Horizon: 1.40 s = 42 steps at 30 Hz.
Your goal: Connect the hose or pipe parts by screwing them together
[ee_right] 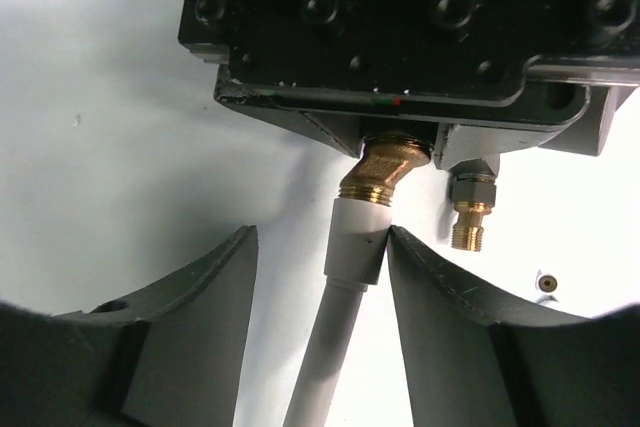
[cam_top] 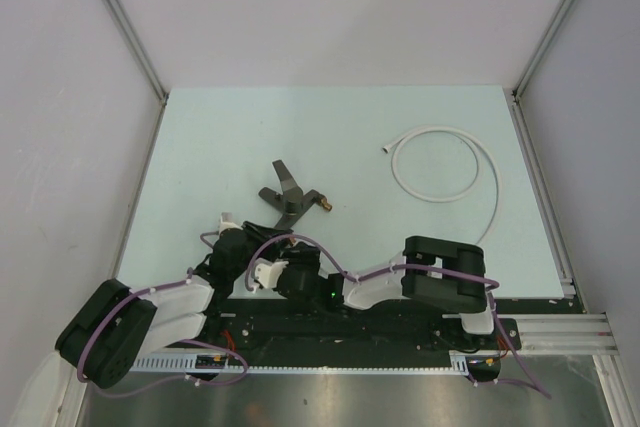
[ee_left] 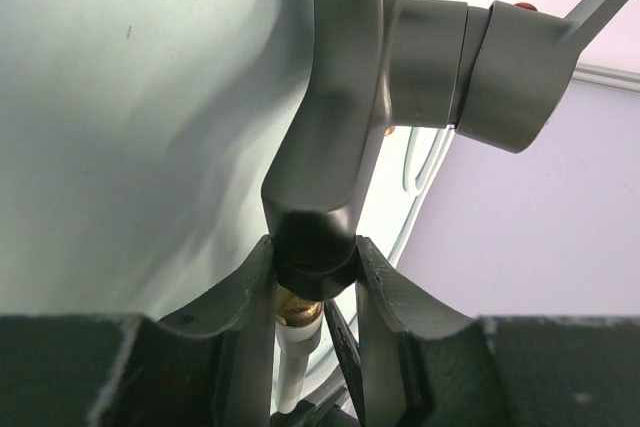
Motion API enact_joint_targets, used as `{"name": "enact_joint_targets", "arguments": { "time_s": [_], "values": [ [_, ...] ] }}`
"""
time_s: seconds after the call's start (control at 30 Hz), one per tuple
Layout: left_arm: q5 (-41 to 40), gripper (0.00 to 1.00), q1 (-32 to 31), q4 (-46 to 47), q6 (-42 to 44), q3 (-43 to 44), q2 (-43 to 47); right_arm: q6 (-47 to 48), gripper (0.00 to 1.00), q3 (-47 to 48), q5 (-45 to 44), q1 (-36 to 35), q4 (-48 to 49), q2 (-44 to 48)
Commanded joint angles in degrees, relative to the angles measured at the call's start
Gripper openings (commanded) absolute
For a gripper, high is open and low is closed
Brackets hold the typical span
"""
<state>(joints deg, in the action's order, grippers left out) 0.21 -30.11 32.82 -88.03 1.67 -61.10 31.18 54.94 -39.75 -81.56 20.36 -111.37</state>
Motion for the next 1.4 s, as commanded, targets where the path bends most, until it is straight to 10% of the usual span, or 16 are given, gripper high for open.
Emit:
{"name": "enact_joint_targets", "arguments": {
  "time_s": [0.0,0.17,0.43,0.93,1.37],
  "values": [
    [1.4,0.00,-0.5,4.4,-0.1,-4.3,0.3,0.9,0.56,1.2,-2.9,-0.4,4.9,-1.0],
    [1.4,0.00,-0.5,4.4,-0.2,-4.4,0.6,0.6,0.21,1.2,-2.0,0.3,5.5,-1.2],
    [1.2,0.00,-0.5,4.5,0.0,-4.8,-0.1,-3.3,0.00,1.2,4.2,3.9,4.3,1.8],
    [0.9,0.00,-0.9,4.4,0.6,-4.0,-1.5,-30.6,0.00,1.1,55.9,23.8,2.0,8.2],
    [0.6,0.00,-1.0,4.8,1.5,-3.4,-2.2,-71.6,0.00,1.1,85.9,36.6,28.0,-4.1]
  ]
}}
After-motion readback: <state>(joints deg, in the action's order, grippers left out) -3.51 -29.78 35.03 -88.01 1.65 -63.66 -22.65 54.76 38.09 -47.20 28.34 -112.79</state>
